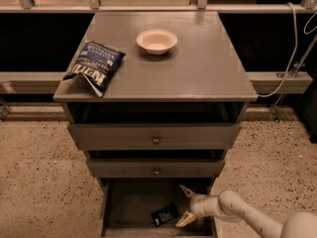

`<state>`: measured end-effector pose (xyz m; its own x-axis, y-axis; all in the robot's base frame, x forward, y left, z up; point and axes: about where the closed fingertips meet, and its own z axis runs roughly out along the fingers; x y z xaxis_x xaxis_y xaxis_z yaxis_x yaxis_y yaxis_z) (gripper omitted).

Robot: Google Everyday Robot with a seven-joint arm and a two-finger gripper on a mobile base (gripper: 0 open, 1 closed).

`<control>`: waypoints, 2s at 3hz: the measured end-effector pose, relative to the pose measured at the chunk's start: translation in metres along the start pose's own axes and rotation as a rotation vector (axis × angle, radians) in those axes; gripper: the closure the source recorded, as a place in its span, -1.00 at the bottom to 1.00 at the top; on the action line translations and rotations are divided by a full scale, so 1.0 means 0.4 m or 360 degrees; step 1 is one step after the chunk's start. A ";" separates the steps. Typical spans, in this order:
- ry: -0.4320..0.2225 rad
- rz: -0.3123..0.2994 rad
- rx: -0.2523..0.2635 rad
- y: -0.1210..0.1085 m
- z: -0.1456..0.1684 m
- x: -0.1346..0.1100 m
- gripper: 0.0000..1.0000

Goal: Pick rxbar blueberry from bottom drawer and place on counter

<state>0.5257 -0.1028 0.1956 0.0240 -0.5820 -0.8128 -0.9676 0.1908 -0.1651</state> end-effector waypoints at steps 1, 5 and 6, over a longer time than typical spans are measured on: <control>0.0066 -0.0026 -0.0055 0.035 0.084 0.018 -1.00; 0.0119 0.0063 -0.0126 0.039 0.206 0.103 -0.95; 0.0132 0.0081 -0.0147 0.045 0.222 0.123 -0.52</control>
Offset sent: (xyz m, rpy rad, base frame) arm -0.0030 0.0396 -0.0577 -0.0951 0.0476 0.0489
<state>0.5318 -0.0576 0.1031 -0.0428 -0.6376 -0.7692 -0.9862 0.1502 -0.0697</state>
